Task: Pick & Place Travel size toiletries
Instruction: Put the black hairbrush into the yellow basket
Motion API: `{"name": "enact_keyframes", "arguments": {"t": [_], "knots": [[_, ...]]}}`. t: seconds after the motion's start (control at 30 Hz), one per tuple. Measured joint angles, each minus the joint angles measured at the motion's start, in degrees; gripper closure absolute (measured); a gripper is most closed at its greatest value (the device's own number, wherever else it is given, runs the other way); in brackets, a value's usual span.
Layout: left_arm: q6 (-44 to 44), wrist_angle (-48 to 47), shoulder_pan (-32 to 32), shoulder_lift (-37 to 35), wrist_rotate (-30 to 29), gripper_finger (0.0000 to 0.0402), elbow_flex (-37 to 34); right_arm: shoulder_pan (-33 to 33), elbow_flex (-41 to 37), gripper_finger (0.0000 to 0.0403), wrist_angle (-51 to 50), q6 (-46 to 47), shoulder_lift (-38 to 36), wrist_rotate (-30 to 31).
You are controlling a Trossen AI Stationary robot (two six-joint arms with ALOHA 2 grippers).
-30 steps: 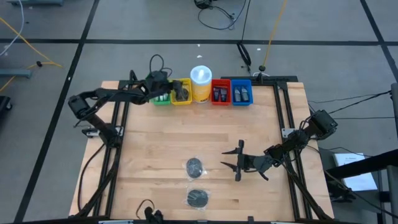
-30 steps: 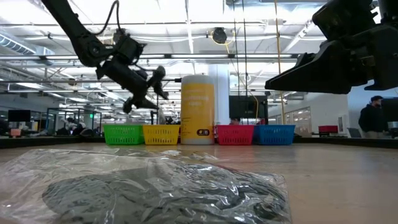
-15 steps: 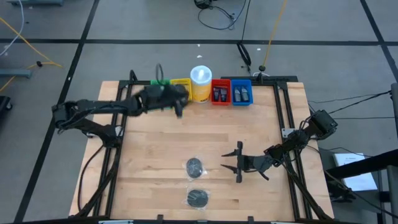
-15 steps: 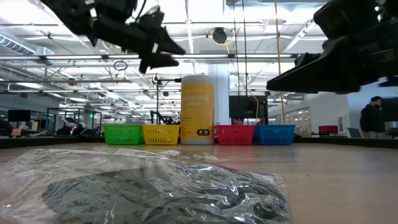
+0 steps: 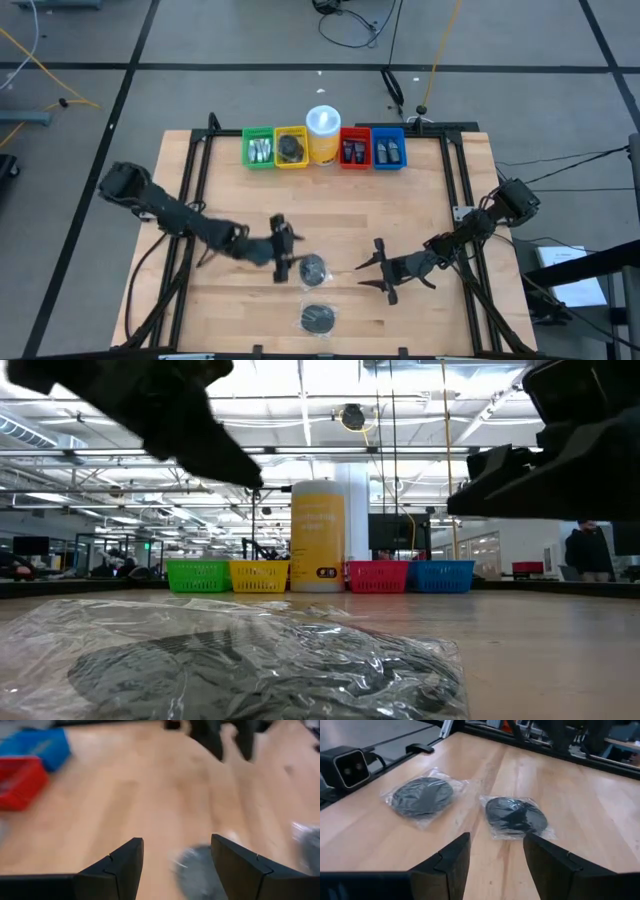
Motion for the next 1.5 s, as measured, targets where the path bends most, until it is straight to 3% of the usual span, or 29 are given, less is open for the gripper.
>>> {"name": "enact_keyframes", "arguments": {"t": [0.13,0.27,0.4,0.53,0.73,1.07,1.23,1.5], "knots": [[-7.8,1.7,-3.3,6.1,0.2,0.0172,0.0,-0.8,2.4,0.0218,0.0,0.1,3.6,-2.6],[-9.2,4.7,-3.1,11.7,4.8,0.0172,0.3,-2.4,6.5,0.0187,-0.6,3.0,7.6,-3.8],[-10.5,2.4,-1.5,15.7,7.9,0.0172,3.1,-3.5,10.1,0.0147,-7.6,3.0,8.3,-4.5],[-13.9,-5.2,0.6,17.2,6.5,0.0172,7.3,-3.6,10.9,0.0124,-10.0,3.1,8.3,-4.4],[-22.6,-15.8,4.3,15.1,6.3,0.0172,10.0,-3.6,10.8,0.0122,-10.5,3.7,8.3,-4.4],[-29.4,-13.4,5.3,15.1,13.3,0.0179,6.1,-3.3,10.8,0.0126,-11.6,4.8,8.3,-4.4],[-27.5,-10.2,5.3,16.0,14.6,0.0235,5.0,-3.3,10.7,0.0126,-11.6,4.8,8.3,-4.3],[-21.4,-9.2,5.2,16.0,17.1,0.0374,4.9,-3.3,10.7,0.0126,-11.5,4.8,8.3,-4.3]]}}
